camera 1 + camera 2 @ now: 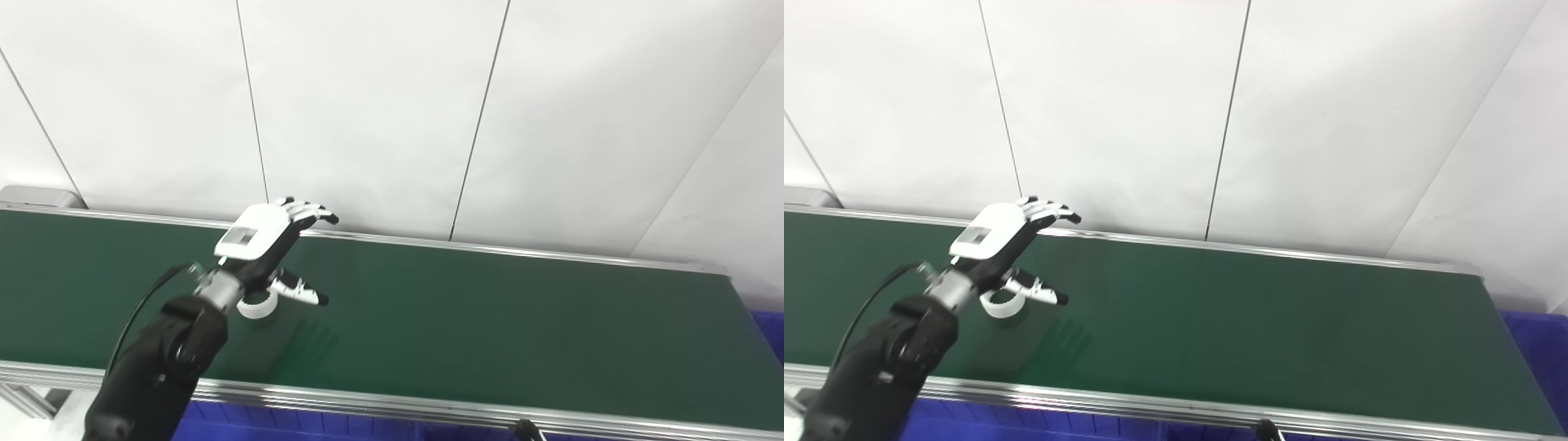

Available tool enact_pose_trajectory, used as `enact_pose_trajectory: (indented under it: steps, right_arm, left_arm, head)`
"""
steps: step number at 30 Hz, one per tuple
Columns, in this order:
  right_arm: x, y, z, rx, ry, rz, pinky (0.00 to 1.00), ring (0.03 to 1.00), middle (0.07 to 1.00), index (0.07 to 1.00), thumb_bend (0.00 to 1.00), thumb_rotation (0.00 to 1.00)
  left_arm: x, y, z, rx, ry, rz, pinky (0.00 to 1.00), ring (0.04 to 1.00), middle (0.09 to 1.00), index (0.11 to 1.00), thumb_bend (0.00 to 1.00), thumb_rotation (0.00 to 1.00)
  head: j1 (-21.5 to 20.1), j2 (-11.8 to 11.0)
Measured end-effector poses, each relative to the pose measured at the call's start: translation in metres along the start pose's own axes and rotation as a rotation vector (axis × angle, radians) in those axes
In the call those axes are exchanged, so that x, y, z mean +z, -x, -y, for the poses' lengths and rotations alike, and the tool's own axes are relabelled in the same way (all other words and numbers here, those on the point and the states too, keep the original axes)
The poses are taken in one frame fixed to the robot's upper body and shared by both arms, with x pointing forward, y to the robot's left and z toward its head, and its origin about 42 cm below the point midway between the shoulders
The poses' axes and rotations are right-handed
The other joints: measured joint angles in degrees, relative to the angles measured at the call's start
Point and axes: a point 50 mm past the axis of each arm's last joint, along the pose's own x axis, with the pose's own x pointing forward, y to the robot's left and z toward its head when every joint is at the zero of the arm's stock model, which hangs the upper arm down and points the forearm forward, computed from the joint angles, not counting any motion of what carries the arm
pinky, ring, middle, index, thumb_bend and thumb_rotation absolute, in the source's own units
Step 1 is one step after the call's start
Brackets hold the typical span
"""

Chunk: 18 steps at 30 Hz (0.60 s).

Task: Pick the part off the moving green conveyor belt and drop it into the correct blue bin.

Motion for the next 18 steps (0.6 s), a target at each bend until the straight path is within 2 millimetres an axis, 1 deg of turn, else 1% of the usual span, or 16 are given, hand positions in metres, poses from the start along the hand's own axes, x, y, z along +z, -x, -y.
enact_pose_trajectory:
  steps: [4, 5, 8, 12, 15, 18]
  right_arm:
    - [0.0, 0.0, -0.002, -0.001, -0.005, -0.001, 0.86, 0.889, 0.912, 0.936, 0.77, 0.93]
    - [0.0, 0.0, -0.003, 0.0, -0.005, 0.0, 0.85, 0.885, 0.91, 0.933, 0.76, 0.93]
    - [0.0, 0.001, -0.003, -0.003, -0.008, 0.0, 0.84, 0.877, 0.906, 0.928, 0.74, 0.92]
    - [0.001, 0.001, -0.007, 0.0, -0.015, 0.002, 0.84, 0.876, 0.908, 0.932, 0.73, 0.93]
    - [0.002, 0.0, -0.01, 0.007, -0.016, 0.007, 0.84, 0.876, 0.908, 0.93, 0.77, 0.93]
    - [0.003, 0.002, -0.012, 0.004, -0.017, 0.009, 0.84, 0.881, 0.911, 0.934, 0.77, 0.93]
  left_arm:
    - [-0.01, -0.011, 0.012, -0.081, -0.05, -0.028, 0.91, 0.88, 0.851, 0.8, 1.0, 0.21]
    - [-0.013, -0.012, 0.015, -0.099, -0.06, -0.035, 0.92, 0.88, 0.856, 0.804, 0.98, 0.22]
    - [-0.018, -0.018, 0.025, -0.177, -0.105, -0.057, 0.88, 0.845, 0.831, 0.799, 0.99, 0.2]
    - [-0.022, -0.029, 0.026, -0.255, -0.151, -0.075, 0.88, 0.835, 0.825, 0.825, 0.98, 0.21]
    - [-0.028, -0.038, 0.027, -0.337, -0.179, -0.103, 0.83, 0.786, 0.779, 0.785, 1.0, 0.23]
    - [-0.034, -0.041, 0.031, -0.422, -0.208, -0.12, 0.79, 0.754, 0.752, 0.757, 1.0, 0.24]
  head:
    - [-0.3, 0.2]
    - [-0.4, 0.3]
    - [-0.4, 0.4]
    - [-0.6, 0.8]
    - [-0.9, 1.1]
    - [-1.0, 1.4]
